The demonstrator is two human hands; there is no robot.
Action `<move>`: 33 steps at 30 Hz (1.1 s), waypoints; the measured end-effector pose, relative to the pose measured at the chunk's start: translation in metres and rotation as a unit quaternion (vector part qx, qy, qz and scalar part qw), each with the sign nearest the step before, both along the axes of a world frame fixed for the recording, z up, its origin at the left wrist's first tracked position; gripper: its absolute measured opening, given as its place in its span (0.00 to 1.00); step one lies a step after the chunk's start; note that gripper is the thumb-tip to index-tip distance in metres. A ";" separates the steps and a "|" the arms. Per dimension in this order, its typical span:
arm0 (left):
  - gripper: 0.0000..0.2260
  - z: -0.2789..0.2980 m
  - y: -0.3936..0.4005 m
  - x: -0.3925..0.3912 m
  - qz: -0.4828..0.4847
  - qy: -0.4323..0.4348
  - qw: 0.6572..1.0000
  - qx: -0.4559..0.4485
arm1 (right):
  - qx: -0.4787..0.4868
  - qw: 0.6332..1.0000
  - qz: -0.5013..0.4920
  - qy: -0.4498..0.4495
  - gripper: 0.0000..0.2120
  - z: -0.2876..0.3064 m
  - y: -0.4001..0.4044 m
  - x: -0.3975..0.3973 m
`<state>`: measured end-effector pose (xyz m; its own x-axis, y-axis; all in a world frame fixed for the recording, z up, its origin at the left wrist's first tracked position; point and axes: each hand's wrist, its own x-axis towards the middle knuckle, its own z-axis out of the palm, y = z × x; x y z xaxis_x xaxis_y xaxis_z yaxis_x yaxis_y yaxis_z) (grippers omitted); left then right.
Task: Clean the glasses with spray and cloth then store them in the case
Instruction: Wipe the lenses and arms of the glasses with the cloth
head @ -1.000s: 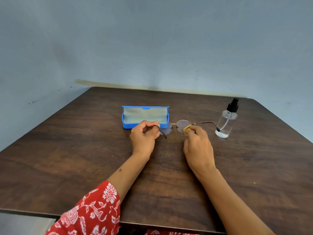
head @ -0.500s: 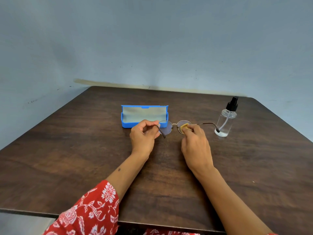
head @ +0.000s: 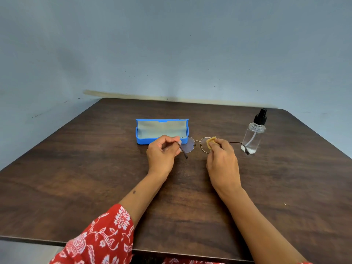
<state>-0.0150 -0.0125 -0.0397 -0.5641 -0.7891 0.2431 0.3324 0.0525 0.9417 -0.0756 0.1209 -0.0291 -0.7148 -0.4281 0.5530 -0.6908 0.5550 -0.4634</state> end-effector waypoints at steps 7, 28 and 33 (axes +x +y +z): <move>0.09 0.002 0.001 0.000 0.013 0.000 1.000 0.008 | 0.037 0.999 -0.020 -0.013 0.15 0.000 0.000 -0.003; 0.11 0.004 0.000 0.002 0.038 -0.013 0.999 0.016 | 0.061 0.998 0.004 -0.004 0.17 -0.003 0.005 -0.008; 0.09 0.005 0.000 0.003 0.051 -0.016 0.998 0.017 | 0.011 0.998 0.048 -0.032 0.13 -0.007 0.004 -0.010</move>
